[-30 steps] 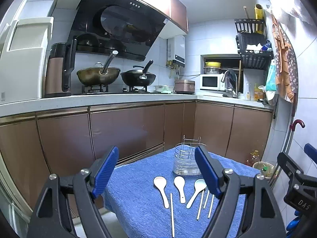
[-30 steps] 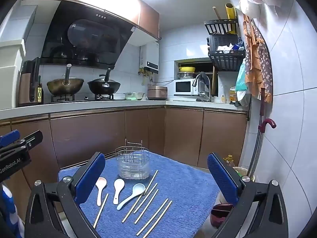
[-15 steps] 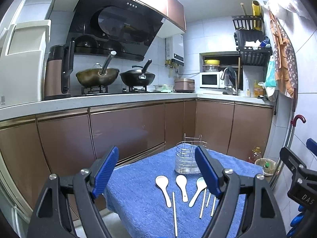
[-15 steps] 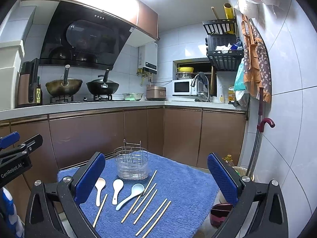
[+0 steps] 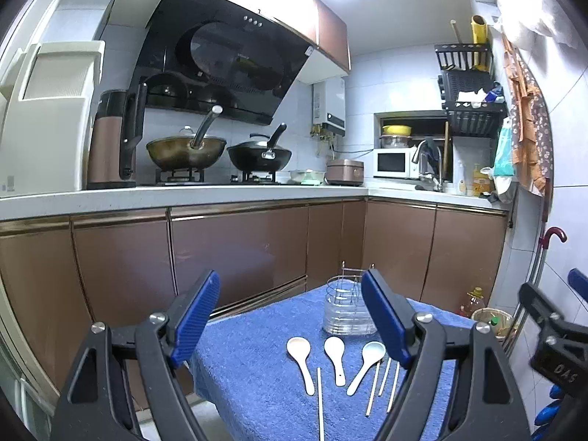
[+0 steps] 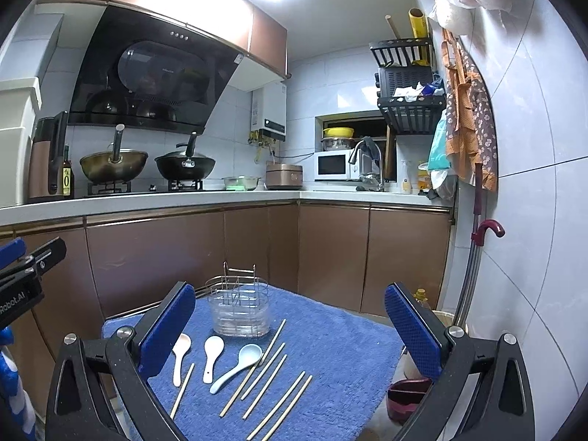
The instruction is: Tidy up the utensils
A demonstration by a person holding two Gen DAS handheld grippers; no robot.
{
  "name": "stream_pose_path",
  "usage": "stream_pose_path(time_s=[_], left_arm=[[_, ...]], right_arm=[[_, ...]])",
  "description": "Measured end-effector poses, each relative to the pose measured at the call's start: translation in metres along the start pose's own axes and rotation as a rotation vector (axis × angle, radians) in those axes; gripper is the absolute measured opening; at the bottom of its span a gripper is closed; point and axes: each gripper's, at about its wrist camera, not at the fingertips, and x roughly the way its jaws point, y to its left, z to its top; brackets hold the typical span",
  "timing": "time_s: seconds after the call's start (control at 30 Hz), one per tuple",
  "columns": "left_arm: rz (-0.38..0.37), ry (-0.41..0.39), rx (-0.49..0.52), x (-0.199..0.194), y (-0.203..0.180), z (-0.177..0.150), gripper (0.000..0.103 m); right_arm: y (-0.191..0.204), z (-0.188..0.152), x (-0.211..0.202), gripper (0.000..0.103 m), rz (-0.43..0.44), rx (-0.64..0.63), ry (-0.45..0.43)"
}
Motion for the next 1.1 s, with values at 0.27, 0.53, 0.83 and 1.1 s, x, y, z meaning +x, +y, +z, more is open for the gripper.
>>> stream_pose_path(time_s=[0.27, 0.53, 0.83, 1.1], left_arm=[[0.006, -0.001, -0.036, 0.008, -0.001, -0.002, 0.078], [-0.019, -0.011, -0.097, 0.028, -0.003, -0.006, 0.078], [-0.114, 0.166, -0.047, 0.083, -0.016, -0.018, 0.078], [-0.213, 0.445, -0.064, 0.151, -0.021, -0.052, 0.078]], right_arm=[[-0.006, -0.002, 0.004, 0.103, 0.002, 0.033, -0.018], [-0.015, -0.010, 0.022, 0.103, 0.016, 0.059, 0.012], [-0.028, -0.035, 0.071, 0.103, 0.019, 0.064, 0.158], [-0.047, -0.062, 0.123, 0.103, 0.044, 0.109, 0.359]])
